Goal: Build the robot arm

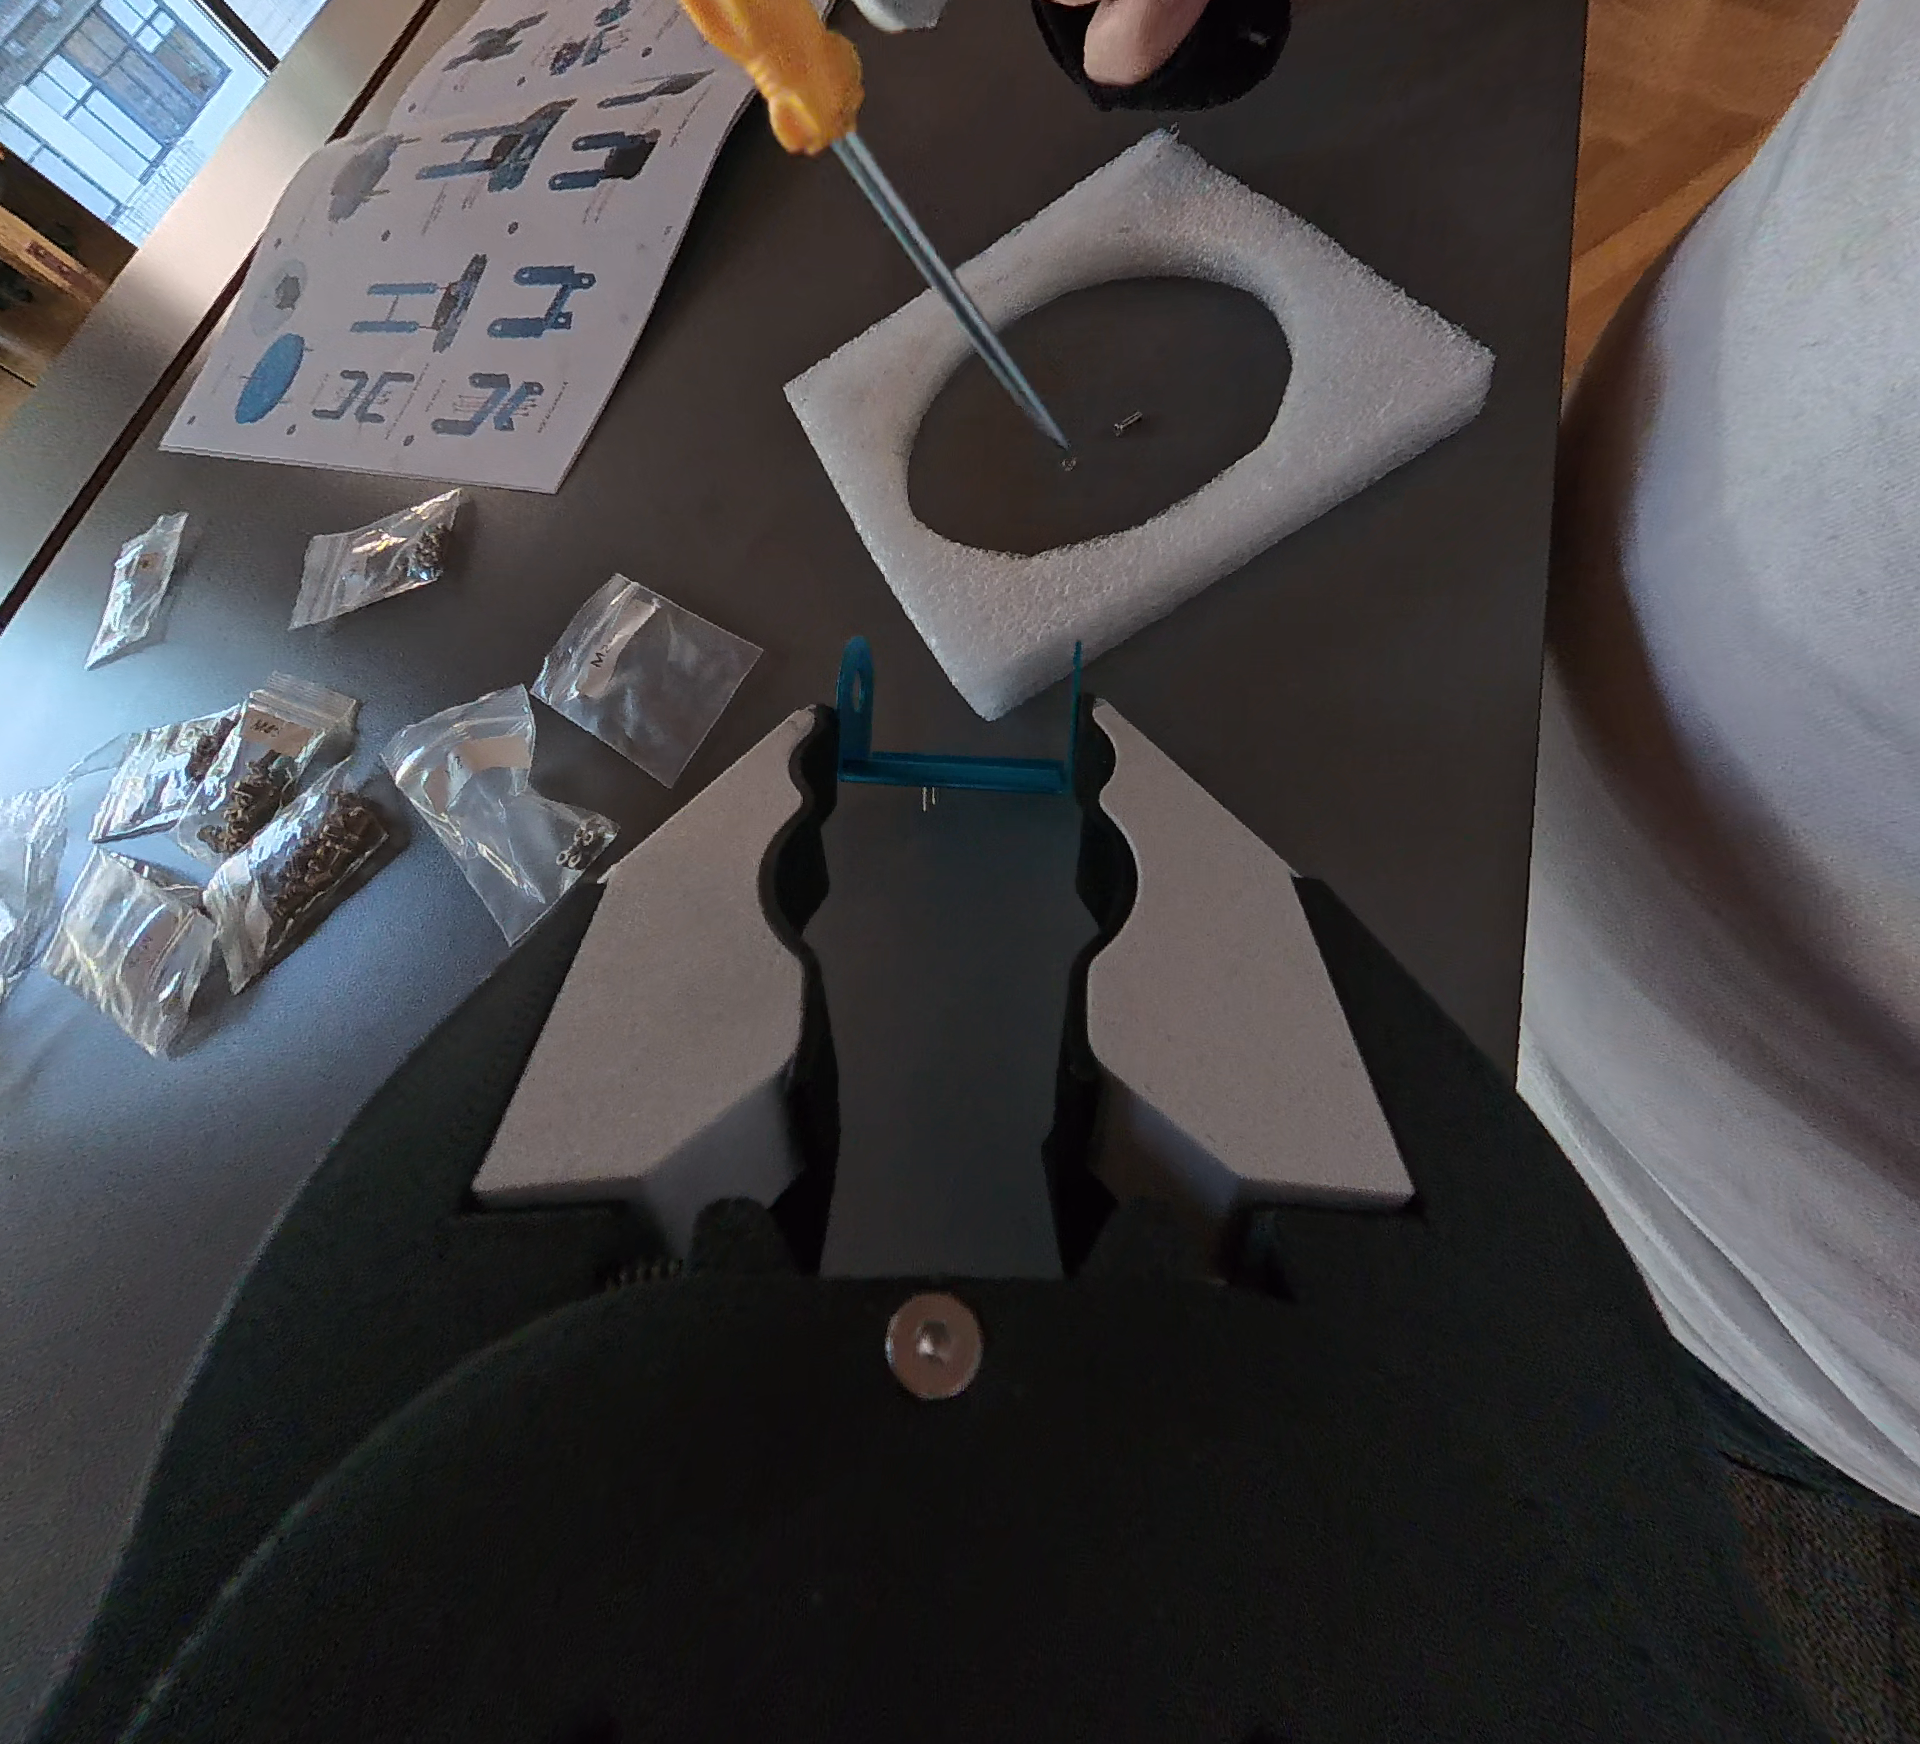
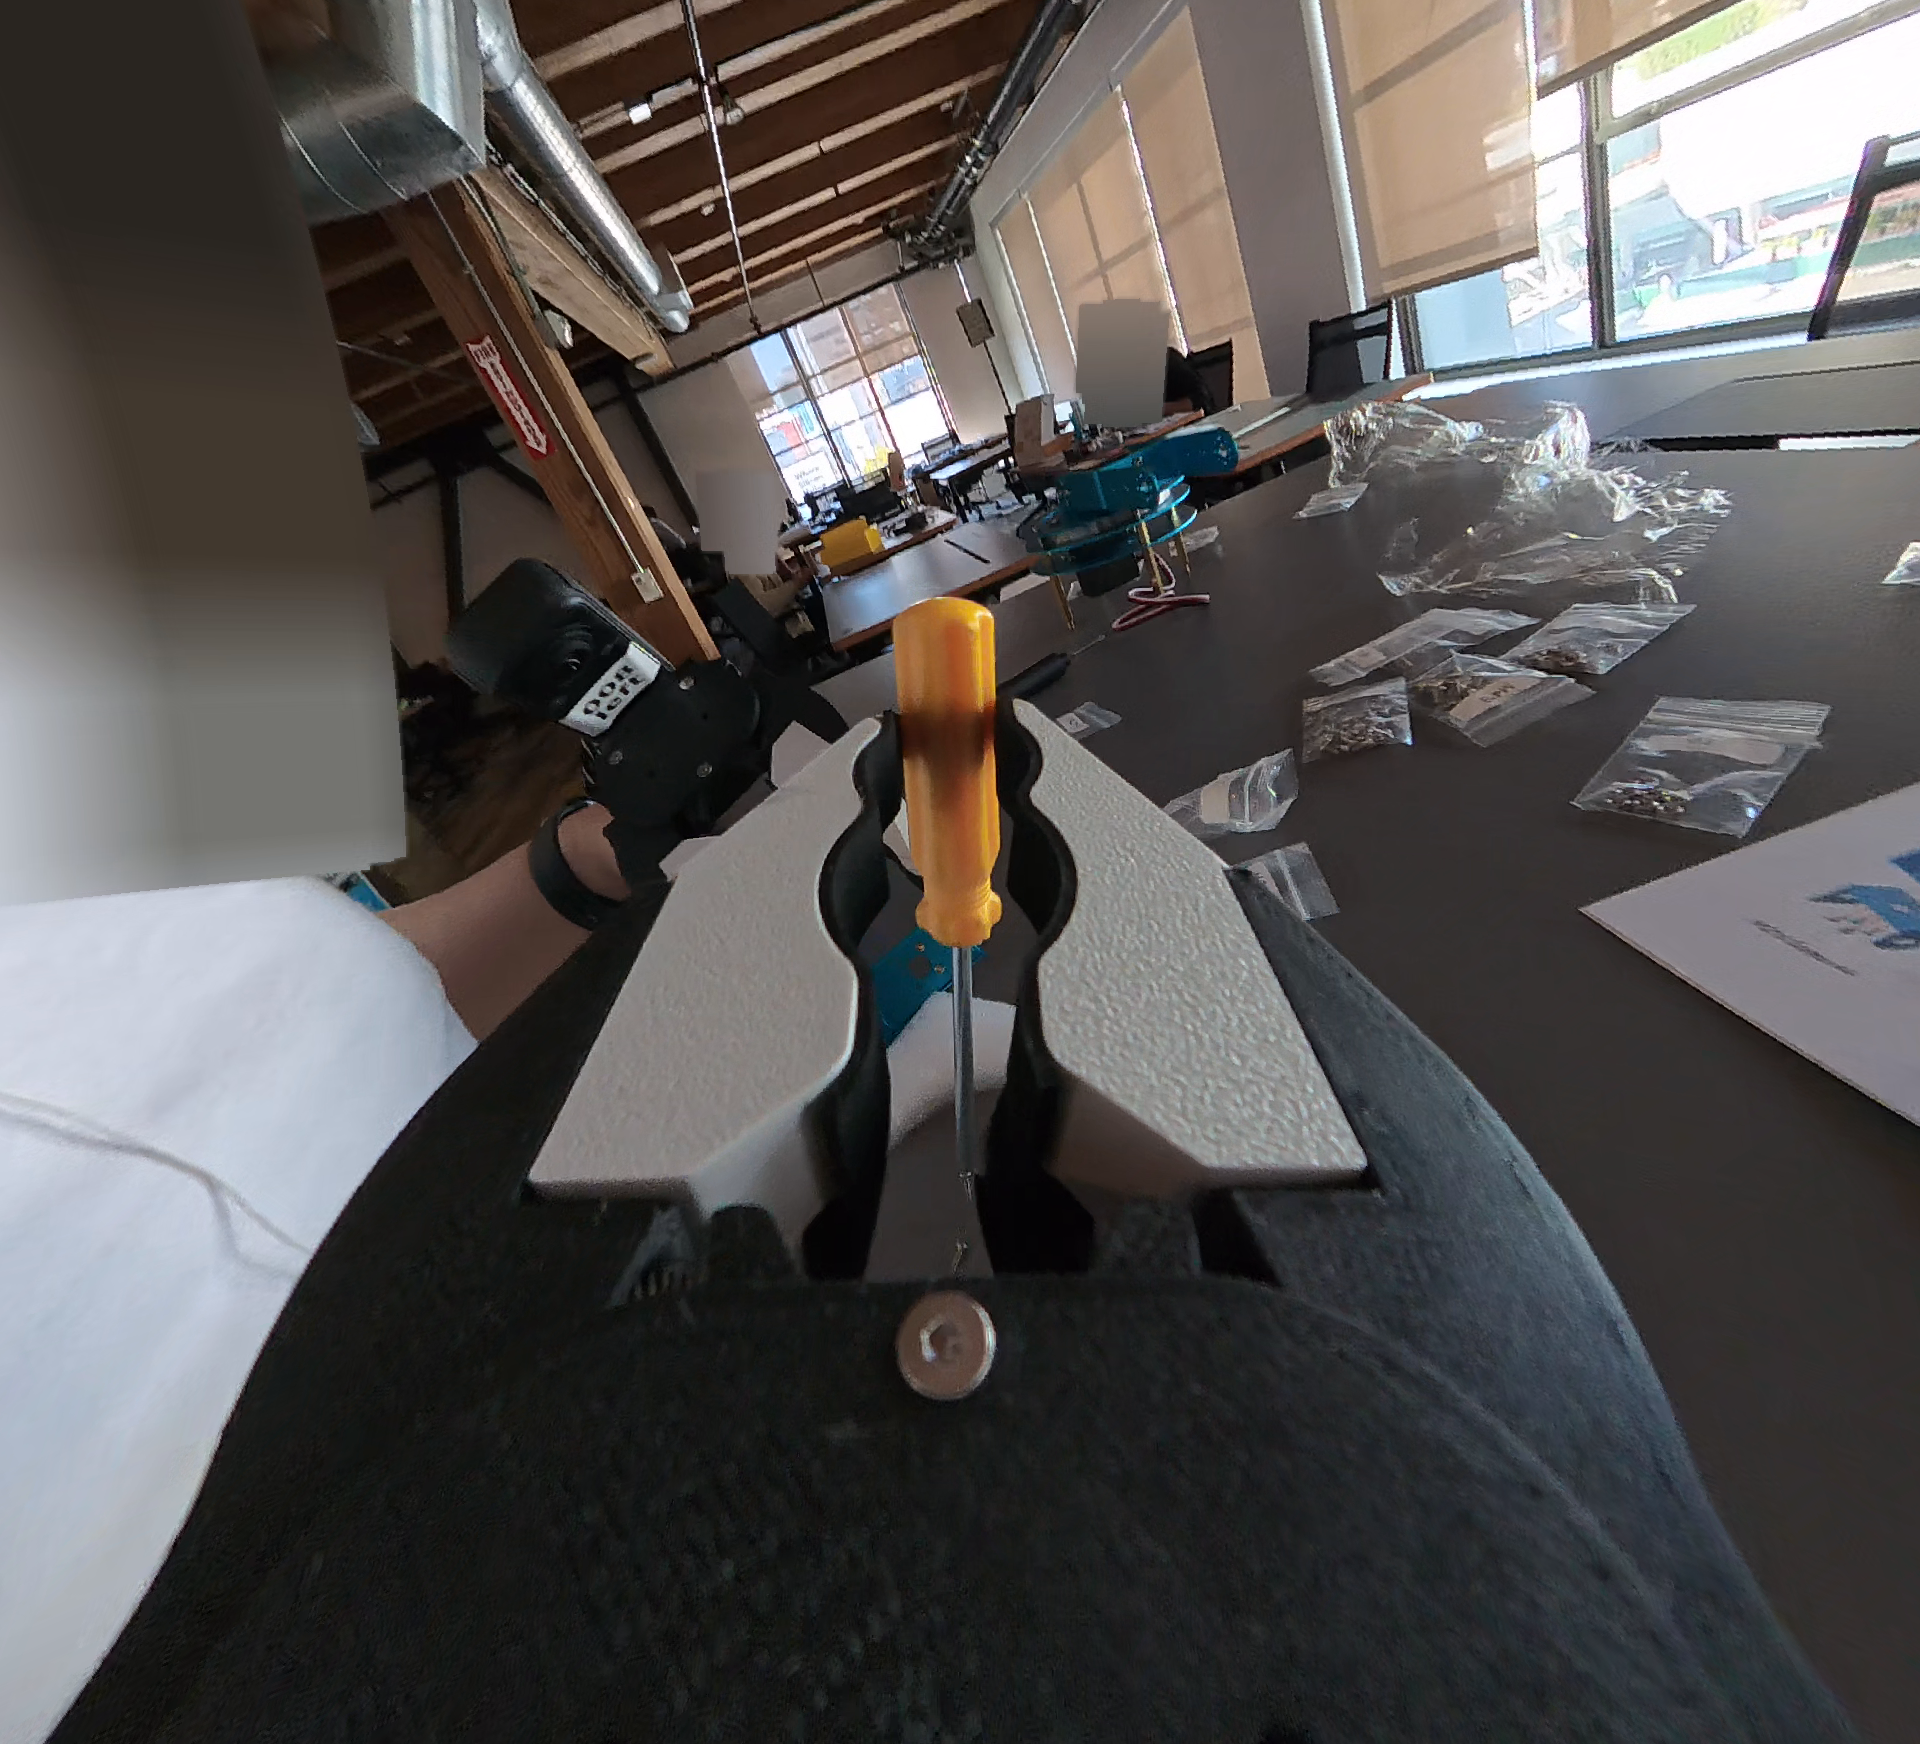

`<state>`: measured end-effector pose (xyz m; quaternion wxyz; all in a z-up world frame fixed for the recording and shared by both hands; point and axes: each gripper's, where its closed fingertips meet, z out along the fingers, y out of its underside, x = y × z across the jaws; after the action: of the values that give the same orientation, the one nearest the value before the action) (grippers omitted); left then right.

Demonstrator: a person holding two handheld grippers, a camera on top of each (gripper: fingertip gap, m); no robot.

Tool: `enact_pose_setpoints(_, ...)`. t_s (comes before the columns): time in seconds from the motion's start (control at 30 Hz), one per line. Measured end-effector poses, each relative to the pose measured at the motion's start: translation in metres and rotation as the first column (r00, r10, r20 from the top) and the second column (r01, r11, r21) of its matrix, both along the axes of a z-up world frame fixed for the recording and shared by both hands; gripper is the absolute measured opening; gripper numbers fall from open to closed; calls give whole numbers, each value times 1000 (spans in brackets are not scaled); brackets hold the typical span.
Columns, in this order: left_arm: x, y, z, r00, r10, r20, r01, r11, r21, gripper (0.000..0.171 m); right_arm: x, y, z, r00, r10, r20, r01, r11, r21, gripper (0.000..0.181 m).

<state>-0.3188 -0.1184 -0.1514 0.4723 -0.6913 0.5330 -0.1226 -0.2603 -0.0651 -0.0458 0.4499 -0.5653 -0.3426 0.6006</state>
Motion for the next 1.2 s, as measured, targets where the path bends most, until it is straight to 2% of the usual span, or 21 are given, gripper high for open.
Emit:
enact_pose_setpoints(0.1,1,0,0,1000,2,2,-2,1000,-7,45,-18,-1,-8,999,11,49,-11,1000,-8,16)
enact_pose_setpoints(0.27,3,2,0,1000,0,1,0,1000,3,45,-33,-2,-10,999,23,37,-21,998,-52,16)
enact_pose_setpoints(0.63,7,1,8,999,-12,46,11,1000,19,45,-40,-1,2,999,23,-44,-28,994,-109,16)
enact_pose_setpoints(1.0,-16,-8,4,999,42,30,-42,999,-9,45,-66,-8,0,997,72,-35,-75,990,-116,16)
enact_pose_setpoints(1.2,-16,-8,0,999,36,5,-36,999,-22,45,-59,-4,1,999,39,-18,-40,995,-92,16)
